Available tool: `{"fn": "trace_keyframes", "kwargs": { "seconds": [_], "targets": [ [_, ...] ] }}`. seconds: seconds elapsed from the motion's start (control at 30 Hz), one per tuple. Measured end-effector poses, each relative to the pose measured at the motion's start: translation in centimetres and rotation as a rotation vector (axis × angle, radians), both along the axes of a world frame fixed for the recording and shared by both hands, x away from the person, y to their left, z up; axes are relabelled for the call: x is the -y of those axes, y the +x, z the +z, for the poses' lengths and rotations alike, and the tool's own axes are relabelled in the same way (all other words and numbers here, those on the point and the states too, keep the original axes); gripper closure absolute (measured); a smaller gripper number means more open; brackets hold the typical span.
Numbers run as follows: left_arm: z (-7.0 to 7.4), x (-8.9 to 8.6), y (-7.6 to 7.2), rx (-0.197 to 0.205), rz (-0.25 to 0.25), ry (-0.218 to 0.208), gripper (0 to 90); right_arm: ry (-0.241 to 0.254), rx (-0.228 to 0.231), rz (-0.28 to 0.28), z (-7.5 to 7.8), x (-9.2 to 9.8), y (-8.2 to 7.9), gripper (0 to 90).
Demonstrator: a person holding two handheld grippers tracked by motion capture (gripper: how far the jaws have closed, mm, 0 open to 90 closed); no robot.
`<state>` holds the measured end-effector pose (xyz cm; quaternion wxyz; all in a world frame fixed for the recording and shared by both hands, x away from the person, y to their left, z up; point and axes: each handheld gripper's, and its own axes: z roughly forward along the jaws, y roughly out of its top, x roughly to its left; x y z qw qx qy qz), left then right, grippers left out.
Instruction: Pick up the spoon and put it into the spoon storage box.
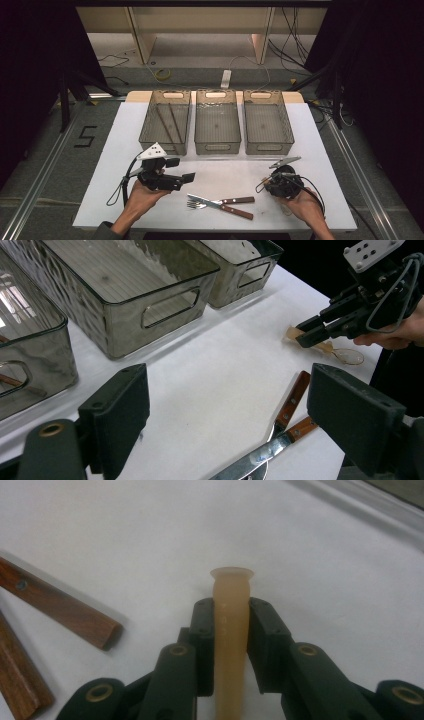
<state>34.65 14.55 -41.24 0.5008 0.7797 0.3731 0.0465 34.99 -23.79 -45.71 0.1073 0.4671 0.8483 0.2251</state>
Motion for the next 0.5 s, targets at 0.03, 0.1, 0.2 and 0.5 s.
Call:
{"fn": "trace_keyframes", "kwargs": {
  "seconds": [0.03,0.1,0.2,0.5],
  "targets": [
    [0.0,0.0,0.0,0.0,-0.002,0.002,16.8,0.008,0.002,0.001,0.1,0.1,0.0,74.8],
    [0.0,-0.1,0.0,-0.003,-0.001,-0.004,16.8,0.024,0.012,0.0,0.4,0.1,0.0,74.8],
    [0.0,-0.2,0.1,0.0,0.002,-0.015,16.8,0.035,0.03,0.004,0.9,0.2,-0.1,74.8],
    [0.2,-0.4,0.0,0.02,-0.004,-0.037,16.8,0.075,0.084,0.008,2.5,0.0,0.4,74.6]
  ]
}}
